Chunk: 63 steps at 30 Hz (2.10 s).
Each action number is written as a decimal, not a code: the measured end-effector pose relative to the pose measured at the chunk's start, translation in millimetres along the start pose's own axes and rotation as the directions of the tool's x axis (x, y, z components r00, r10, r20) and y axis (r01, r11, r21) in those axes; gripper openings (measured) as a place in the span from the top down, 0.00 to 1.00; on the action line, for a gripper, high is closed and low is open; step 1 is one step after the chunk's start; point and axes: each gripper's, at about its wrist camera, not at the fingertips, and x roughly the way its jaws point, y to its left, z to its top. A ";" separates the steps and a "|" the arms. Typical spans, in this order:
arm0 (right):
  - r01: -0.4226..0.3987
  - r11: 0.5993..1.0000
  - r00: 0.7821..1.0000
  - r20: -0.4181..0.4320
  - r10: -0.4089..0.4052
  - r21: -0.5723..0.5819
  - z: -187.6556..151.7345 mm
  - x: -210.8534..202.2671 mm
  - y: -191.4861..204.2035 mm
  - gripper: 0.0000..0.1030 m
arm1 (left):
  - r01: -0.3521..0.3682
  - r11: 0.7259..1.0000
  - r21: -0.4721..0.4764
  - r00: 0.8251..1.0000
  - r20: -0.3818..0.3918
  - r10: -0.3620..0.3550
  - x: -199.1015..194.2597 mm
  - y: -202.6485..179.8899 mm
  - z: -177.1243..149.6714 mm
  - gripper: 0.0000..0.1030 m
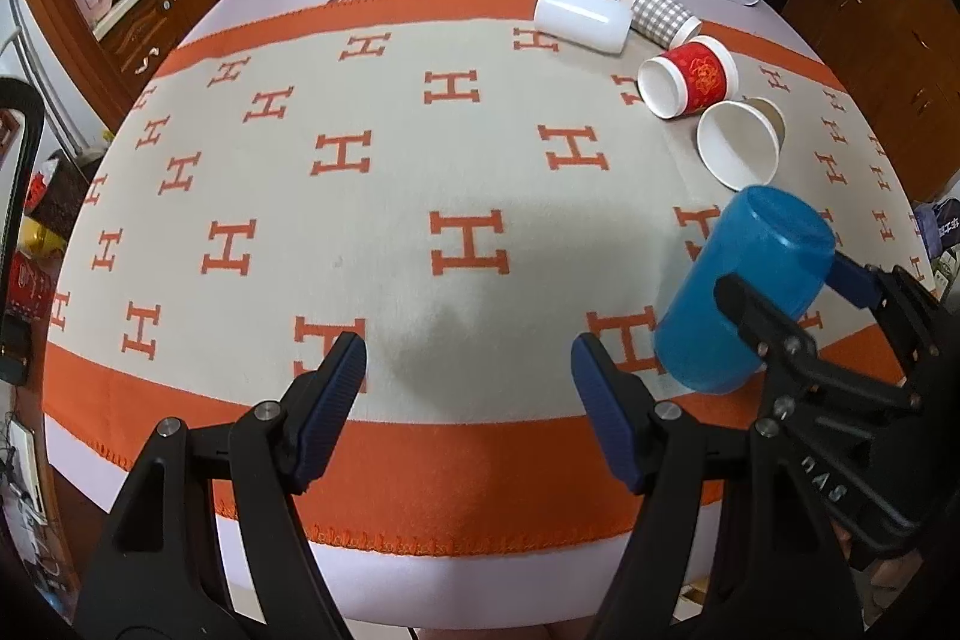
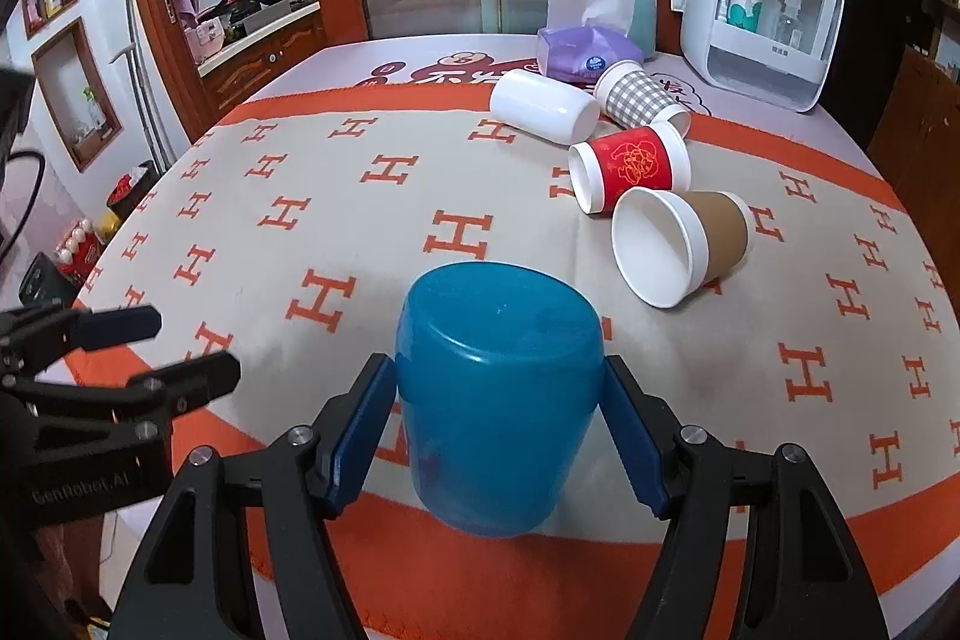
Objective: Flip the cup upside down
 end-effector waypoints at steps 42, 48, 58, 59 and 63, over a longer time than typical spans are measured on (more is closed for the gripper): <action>-0.089 0.987 0.996 0.036 0.085 0.131 -57.4 -118.8 -14.3 0.10 | 0.038 0.996 0.085 0.996 0.076 -0.044 -72.9 -38.4 -11.9 0.33; -0.063 0.990 0.994 0.097 0.051 0.124 -37.9 -165.8 -20.9 0.10 | 0.054 0.997 0.058 0.990 0.129 -0.061 -108.0 -40.3 -3.7 0.33; -0.062 0.975 0.995 0.088 0.044 0.215 -2.6 -232.8 -37.4 0.10 | 0.033 0.999 0.030 0.975 0.217 -0.038 -164.5 -51.4 3.8 0.33; -0.060 0.972 0.995 0.086 0.041 0.225 -1.3 -237.0 -38.5 0.10 | 0.029 0.999 0.026 0.973 0.227 -0.034 -169.4 -51.9 3.5 0.32; -0.023 0.972 0.996 0.091 0.001 0.234 3.6 -253.0 -39.5 0.10 | 0.012 1.000 0.013 0.966 0.258 -0.015 -184.7 -55.1 1.1 0.26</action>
